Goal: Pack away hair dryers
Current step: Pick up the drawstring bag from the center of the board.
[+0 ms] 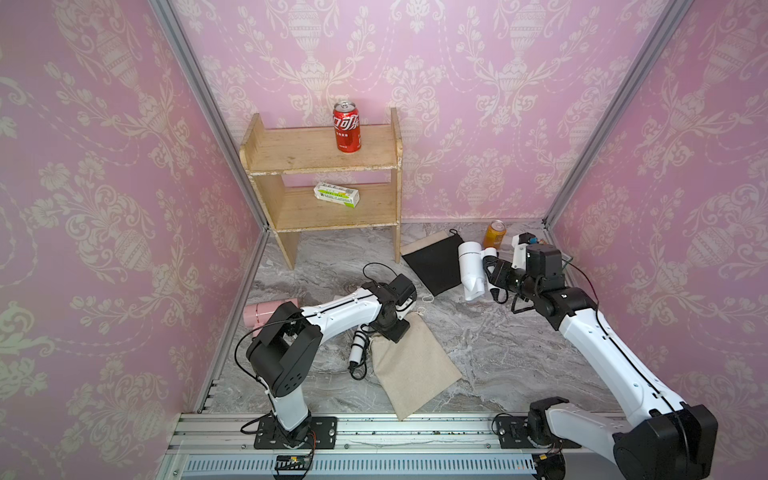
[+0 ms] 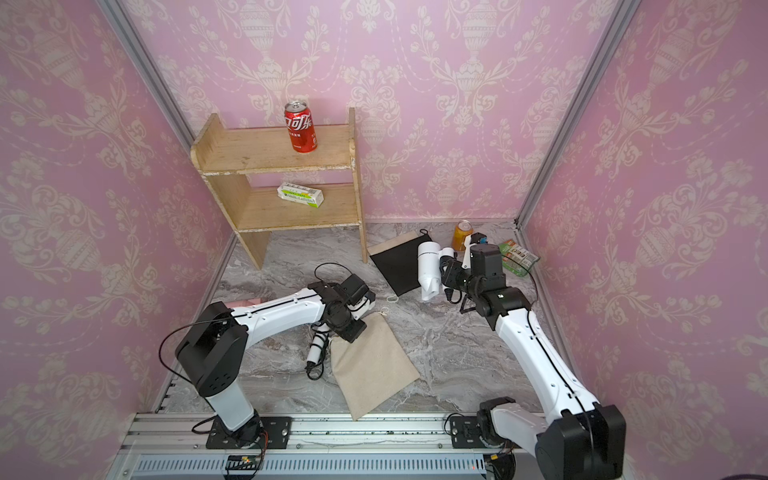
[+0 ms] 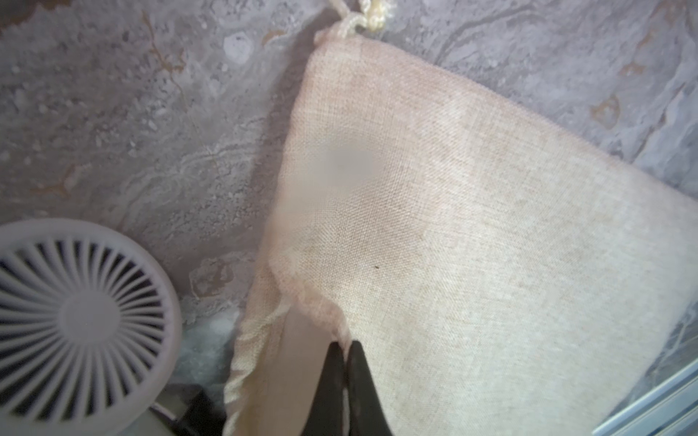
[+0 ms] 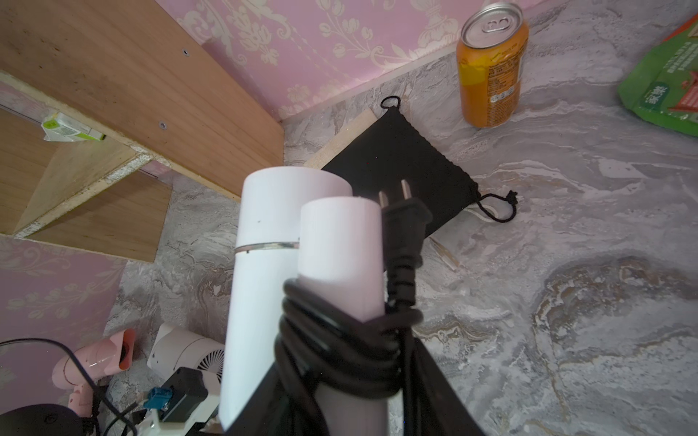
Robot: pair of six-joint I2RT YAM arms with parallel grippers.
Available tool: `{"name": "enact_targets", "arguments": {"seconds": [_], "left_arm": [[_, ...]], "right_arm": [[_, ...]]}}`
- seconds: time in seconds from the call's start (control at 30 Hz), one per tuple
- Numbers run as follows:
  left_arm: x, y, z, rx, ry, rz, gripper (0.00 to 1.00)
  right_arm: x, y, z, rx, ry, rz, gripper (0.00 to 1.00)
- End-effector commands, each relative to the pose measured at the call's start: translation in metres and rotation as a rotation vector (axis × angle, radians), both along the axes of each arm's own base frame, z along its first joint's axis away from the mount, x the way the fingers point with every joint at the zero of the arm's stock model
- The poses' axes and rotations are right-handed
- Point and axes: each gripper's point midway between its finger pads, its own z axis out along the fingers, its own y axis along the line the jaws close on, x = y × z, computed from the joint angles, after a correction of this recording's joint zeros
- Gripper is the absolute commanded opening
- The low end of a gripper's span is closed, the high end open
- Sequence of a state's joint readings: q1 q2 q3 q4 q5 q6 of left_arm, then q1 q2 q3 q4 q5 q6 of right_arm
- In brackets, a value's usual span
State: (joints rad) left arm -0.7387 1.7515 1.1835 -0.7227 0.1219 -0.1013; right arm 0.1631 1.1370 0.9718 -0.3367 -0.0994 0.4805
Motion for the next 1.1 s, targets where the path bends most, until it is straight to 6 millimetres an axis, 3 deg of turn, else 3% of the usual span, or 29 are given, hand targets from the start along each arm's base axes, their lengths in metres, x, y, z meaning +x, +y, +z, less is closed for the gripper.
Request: {"name": "enact_targets", "arguments": {"seconds": [0.0, 0.23, 0.33, 0.43, 0.57, 0.67, 0.73, 0.8, 0.87, 1.07], "left_arm": [[0.002, -0.010, 0.017, -0.025, -0.016, -0.032, 0.00], [0.026, -0.029, 0.095, -0.115, -0.188, -0.161, 0.00], [0.051, -0.021, 0.123, -0.099, -0.285, -0.188, 0.00], [0.091, 0.001, 0.152, -0.073, -0.398, -0.165, 0.00], [0.140, 0.020, 0.212, -0.069, -0.577, -0.156, 0.00], [0.156, 0.022, 0.250, -0.028, -0.697, -0.202, 0.00], [0.157, 0.018, 0.262, -0.026, -0.735, -0.226, 0.00], [0.147, 0.005, 0.263, -0.036, -0.759, -0.267, 0.00], [0.131, -0.011, 0.247, -0.047, -0.765, -0.303, 0.00], [0.077, -0.048, 0.141, -0.080, -0.625, -0.375, 0.00]], "right_arm": [[0.004, -0.008, 0.049, -0.011, -0.142, -0.022, 0.26], [0.006, -0.015, 0.059, -0.029, -0.163, -0.052, 0.26], [0.010, -0.017, 0.067, -0.027, -0.174, -0.063, 0.26], [0.014, -0.018, 0.073, -0.019, -0.185, -0.072, 0.26], [0.020, -0.016, 0.081, -0.013, -0.193, -0.068, 0.25], [0.020, -0.017, 0.083, -0.017, -0.196, -0.073, 0.25], [0.019, -0.018, 0.081, -0.020, -0.194, -0.076, 0.25], [0.017, -0.019, 0.076, -0.024, -0.188, -0.080, 0.26], [0.014, -0.021, 0.071, -0.029, -0.183, -0.086, 0.26], [0.007, -0.028, 0.063, -0.047, -0.176, -0.105, 0.26]]}}
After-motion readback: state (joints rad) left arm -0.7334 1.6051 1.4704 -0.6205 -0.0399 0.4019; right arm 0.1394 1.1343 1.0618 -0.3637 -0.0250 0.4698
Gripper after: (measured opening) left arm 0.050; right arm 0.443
